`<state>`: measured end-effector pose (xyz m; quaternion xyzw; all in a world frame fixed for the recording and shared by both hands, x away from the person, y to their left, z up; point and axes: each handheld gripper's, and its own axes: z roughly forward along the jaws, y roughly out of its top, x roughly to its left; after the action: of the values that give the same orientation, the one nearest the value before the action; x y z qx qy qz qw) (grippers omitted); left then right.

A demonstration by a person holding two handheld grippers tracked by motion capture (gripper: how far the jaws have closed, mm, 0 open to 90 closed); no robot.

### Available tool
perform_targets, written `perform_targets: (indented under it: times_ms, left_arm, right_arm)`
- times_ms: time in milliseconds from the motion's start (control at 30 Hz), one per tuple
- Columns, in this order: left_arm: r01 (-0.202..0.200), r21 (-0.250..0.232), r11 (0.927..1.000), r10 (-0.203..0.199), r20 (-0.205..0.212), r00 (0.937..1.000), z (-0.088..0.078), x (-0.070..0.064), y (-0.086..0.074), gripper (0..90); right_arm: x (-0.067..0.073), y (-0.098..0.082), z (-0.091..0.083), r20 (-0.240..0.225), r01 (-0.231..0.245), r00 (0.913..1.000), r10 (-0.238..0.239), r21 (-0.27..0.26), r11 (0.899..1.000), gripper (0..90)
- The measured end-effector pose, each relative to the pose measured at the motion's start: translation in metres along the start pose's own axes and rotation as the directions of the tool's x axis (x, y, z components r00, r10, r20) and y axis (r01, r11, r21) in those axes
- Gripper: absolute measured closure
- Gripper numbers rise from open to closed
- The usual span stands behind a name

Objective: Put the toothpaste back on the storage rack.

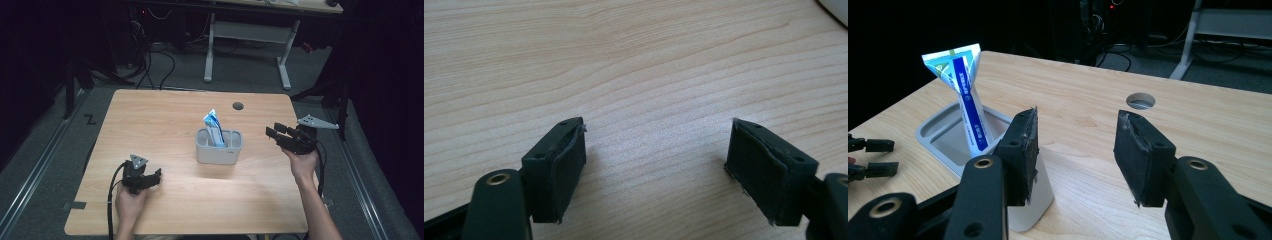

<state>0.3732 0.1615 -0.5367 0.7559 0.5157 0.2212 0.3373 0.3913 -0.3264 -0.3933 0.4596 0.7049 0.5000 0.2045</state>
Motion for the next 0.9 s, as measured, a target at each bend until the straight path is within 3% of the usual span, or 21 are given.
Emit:
perform_targets:
  times_ms: [367,533,900]
  left_arm:
    - [0.003,-0.001,1.0,-0.003,0.0,1.0,0.0,0.0,0.0,24.0]
    - [0.007,-0.004,1.0,-0.007,-0.001,1.0,0.001,0.0,0.001,24.6]
    - [0.0,0.0,1.0,0.0,-0.001,1.0,0.0,0.0,0.0,23.8]
  right_arm:
    - [-0.008,-0.012,-0.006,0.025,-0.017,0.9995,0.016,0.017,1.0,52.0]
    - [-0.016,-0.02,-0.005,0.025,-0.047,0.9986,0.046,0.024,0.999,51.9]
    - [-0.015,-0.039,-0.001,0.04,-0.063,0.9973,0.061,0.034,0.997,52.0]
